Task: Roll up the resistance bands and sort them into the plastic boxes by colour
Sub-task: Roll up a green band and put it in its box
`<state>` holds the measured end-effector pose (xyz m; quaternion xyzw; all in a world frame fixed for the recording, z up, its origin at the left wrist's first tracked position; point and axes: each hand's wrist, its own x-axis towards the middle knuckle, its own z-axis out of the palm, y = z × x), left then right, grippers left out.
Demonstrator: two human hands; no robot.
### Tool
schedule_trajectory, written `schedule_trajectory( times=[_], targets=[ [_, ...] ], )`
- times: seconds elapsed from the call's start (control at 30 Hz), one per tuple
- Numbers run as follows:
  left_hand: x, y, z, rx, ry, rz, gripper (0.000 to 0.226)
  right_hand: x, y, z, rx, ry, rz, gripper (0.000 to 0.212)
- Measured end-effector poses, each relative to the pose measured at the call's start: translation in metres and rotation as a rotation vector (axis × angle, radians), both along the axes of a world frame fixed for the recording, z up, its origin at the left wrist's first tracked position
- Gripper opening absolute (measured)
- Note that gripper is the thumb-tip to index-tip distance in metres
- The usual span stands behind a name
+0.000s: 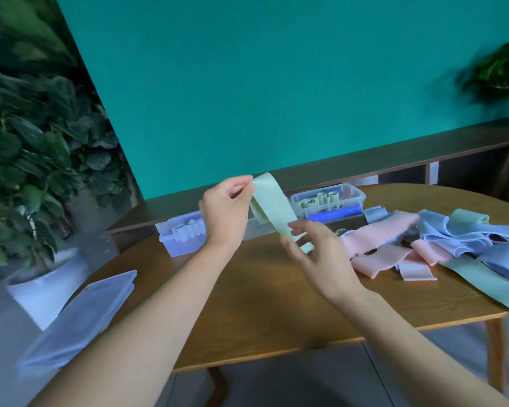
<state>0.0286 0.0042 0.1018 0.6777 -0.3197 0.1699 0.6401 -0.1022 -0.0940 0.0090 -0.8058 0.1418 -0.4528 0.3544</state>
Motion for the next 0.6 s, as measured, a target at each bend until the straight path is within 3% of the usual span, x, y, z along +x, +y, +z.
schedule_trajectory(
  times=[0.13, 0.23, 0.5, 0.6],
  targets=[
    [-0.007, 0.032, 0.012, 0.019, 0.021, 0.012, 0.013, 0.015, 0.011, 0.004, -0.079, 0.267, 0.167, 0.064],
    [-0.004, 0.056, 0.016, 0.086, 0.031, 0.066, 0.013, 0.019, 0.016, -0.002, -0.107, 0.403, 0.154, 0.072],
    [0.037, 0.120, -0.028, 0.318, 0.200, 0.192, 0.009, 0.031, 0.033, -0.031, -0.061, 0.562, 0.391, 0.047],
    [0.052, 0.137, -0.055, 0.368, 0.271, 0.200, 0.012, 0.043, 0.041, -0.045, -0.170, 0.593, 0.403, 0.054]
  ],
)
